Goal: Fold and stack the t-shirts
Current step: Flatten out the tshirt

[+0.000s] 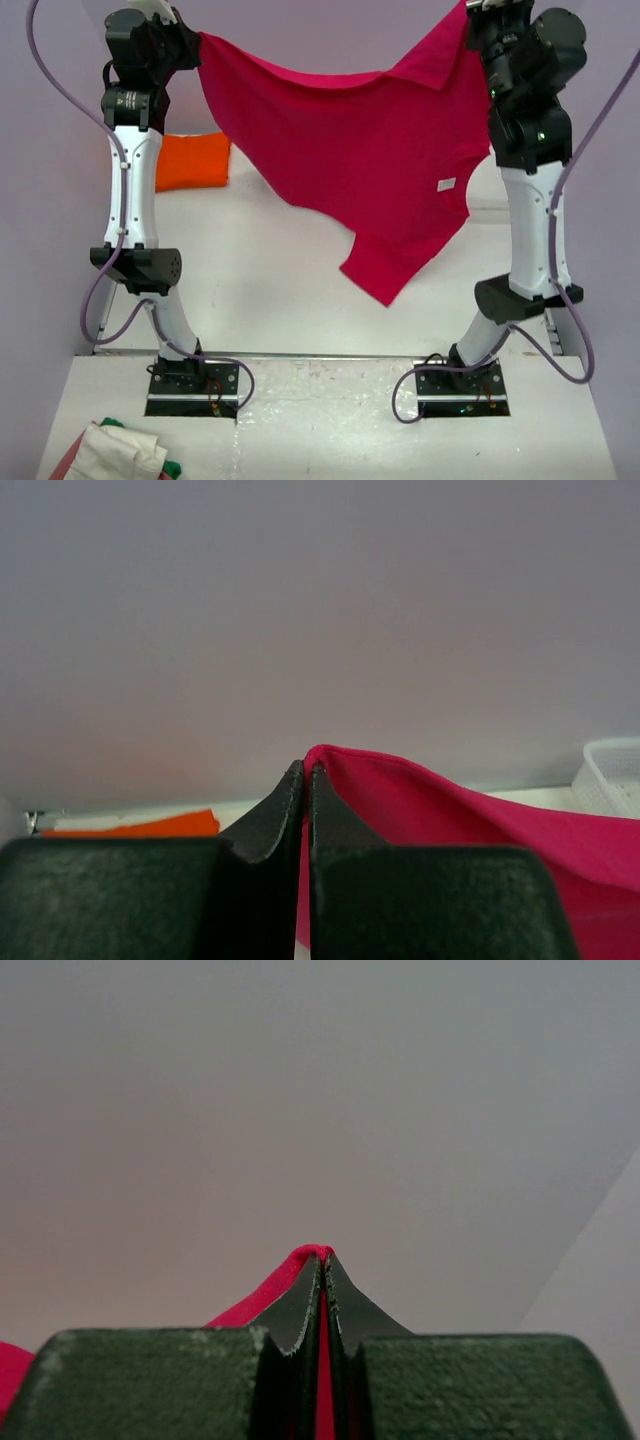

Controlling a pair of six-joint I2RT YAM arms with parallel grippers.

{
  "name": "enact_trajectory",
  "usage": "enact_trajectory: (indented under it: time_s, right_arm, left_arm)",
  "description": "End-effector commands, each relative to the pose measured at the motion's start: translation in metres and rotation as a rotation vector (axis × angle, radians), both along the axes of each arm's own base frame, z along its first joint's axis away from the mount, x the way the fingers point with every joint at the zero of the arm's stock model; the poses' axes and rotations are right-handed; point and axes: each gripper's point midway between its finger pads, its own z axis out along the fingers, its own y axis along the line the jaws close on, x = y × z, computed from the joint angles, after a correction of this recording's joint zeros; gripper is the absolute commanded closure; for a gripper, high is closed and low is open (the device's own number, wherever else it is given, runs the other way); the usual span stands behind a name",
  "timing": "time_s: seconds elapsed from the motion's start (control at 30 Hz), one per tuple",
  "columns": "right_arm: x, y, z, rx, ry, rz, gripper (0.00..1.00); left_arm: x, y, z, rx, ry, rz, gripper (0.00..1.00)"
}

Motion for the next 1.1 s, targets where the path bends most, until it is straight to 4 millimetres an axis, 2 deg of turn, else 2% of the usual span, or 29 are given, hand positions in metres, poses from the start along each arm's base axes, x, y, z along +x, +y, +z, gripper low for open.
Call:
enact_trajectory:
  time_s: [0.0,0.03,0.1,0.2,0.23,0.3,0.33,0.37,0.4,0.43,0.47,0.5,0.53,0.57,0.6,0.63,0.67,0.7,0.77,0.8,0.93,1.07]
  right_arm:
    - [0.03,0.01,0.0,0.057,-0.014,0.109,1.0]
    - [0.039,0.011,-0.005,0.049,-0.008,0.108,1.0]
    - [0.038,0.012,-0.005,0.044,-0.01,0.112,1.0]
    - [0.019,0.006,0.001,0.051,-0.005,0.109,1.0]
    - [-0.002,0.002,0.012,0.06,-0.028,0.112,1.0]
    - [-0.023,0.007,0.016,0.056,-0.029,0.128,1.0]
    - [-0.055,0.001,0.033,0.048,-0.078,0.129,1.0]
    - [-0.069,-0.002,0.038,0.053,-0.093,0.118,1.0]
    - [-0.081,0.005,0.037,0.05,-0.091,0.14,1.0]
    - [-0.111,-0.002,0.049,0.053,-0.128,0.146,1.0]
    - [-0.124,-0.004,0.052,0.061,-0.138,0.151,1.0]
    - [-0.136,-0.002,0.053,0.067,-0.14,0.172,1.0]
    - [-0.157,-0.008,0.057,0.078,-0.153,0.183,1.0]
    - [-0.165,-0.013,0.058,0.087,-0.154,0.177,1.0]
    - [-0.177,-0.011,0.059,0.095,-0.156,0.201,1.0]
    - [-0.184,-0.011,0.058,0.098,-0.15,0.213,1.0]
    - [-0.201,-0.018,0.062,0.113,-0.168,0.224,1.0]
    - [-0.212,-0.016,0.063,0.128,-0.171,0.263,1.0]
    - [-0.233,-0.024,0.066,0.149,-0.186,0.295,1.0]
    - [-0.241,-0.022,0.068,0.159,-0.192,0.329,1.0]
    - [-0.257,-0.029,0.072,0.172,-0.22,0.356,1.0]
    - [-0.253,-0.026,0.075,0.167,-0.234,0.35,1.0]
  left_arm:
    - [0.016,0.013,0.045,0.049,-0.19,0.05,1.0]
    - [0.017,0.015,0.047,0.053,-0.198,0.054,1.0]
    - [0.011,0.015,0.054,0.06,-0.219,0.04,1.0]
    - [-0.007,0.019,0.07,0.07,-0.25,0.055,1.0]
    - [-0.017,0.019,0.076,0.069,-0.248,0.057,1.0]
    - [-0.032,0.017,0.084,0.065,-0.254,0.049,1.0]
    - [-0.047,0.017,0.094,0.051,-0.267,0.048,1.0]
    - [-0.055,0.015,0.098,0.042,-0.272,0.038,1.0]
    - [-0.075,0.012,0.109,0.026,-0.286,0.026,1.0]
    - [-0.083,0.011,0.111,0.015,-0.281,0.017,1.0]
    - [-0.093,0.006,0.115,0.007,-0.284,-0.008,1.0]
    - [-0.118,0.005,0.13,-0.01,-0.314,-0.02,1.0]
    - [-0.123,0.002,0.125,-0.017,-0.301,-0.03,1.0]
    - [-0.135,-0.001,0.13,-0.022,-0.315,-0.049,1.0]
    - [-0.159,-0.002,0.142,-0.028,-0.342,-0.056,1.0]
    - [-0.169,-0.003,0.145,-0.033,-0.347,-0.065,1.0]
    - [-0.18,-0.006,0.149,-0.038,-0.354,-0.08,1.0]
    - [-0.2,-0.008,0.157,-0.045,-0.373,-0.092,1.0]
    - [-0.222,-0.012,0.168,-0.049,-0.399,-0.119,1.0]
    - [-0.239,-0.013,0.175,-0.053,-0.422,-0.124,1.0]
    - [-0.26,-0.017,0.182,-0.059,-0.446,-0.153,1.0]
    - [-0.25,-0.02,0.181,-0.07,-0.439,-0.166,1.0]
